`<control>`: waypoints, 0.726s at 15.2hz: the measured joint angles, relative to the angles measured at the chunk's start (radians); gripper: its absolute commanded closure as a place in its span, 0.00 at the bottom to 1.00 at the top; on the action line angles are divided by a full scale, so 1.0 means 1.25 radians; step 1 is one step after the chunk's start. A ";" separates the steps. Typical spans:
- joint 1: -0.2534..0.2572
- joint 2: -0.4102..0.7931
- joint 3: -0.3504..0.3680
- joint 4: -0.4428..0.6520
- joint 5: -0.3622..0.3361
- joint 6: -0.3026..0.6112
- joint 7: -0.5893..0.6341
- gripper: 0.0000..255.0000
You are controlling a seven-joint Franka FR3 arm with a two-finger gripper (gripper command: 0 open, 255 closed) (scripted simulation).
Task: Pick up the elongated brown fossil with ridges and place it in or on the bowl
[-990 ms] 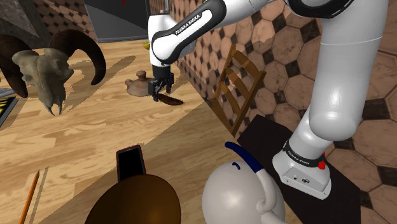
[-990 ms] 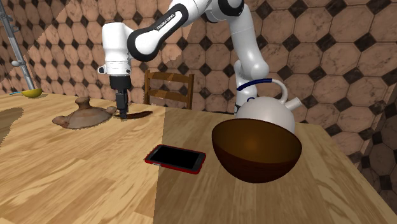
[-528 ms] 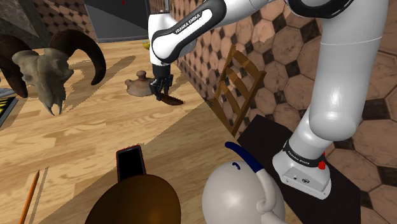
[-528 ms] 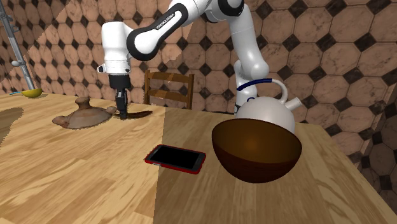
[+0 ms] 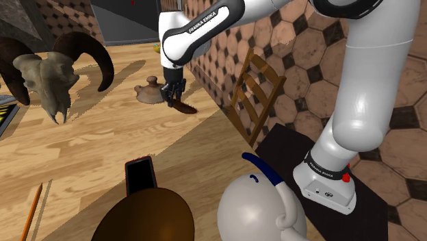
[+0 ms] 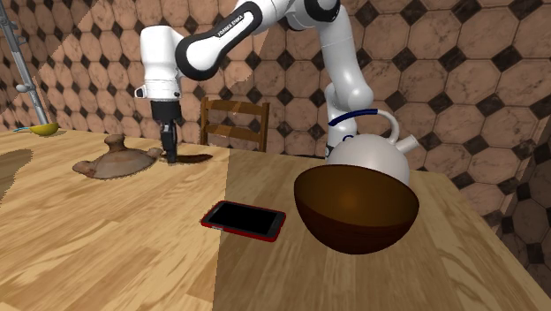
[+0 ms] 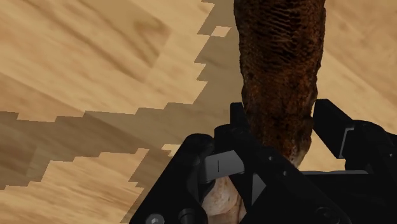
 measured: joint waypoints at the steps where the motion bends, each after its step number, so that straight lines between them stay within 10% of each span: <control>1: 0.000 -0.002 0.000 0.006 0.001 -0.009 0.000 1.00; 11: -0.005 -0.052 0.005 0.052 0.013 -0.103 -0.003 1.00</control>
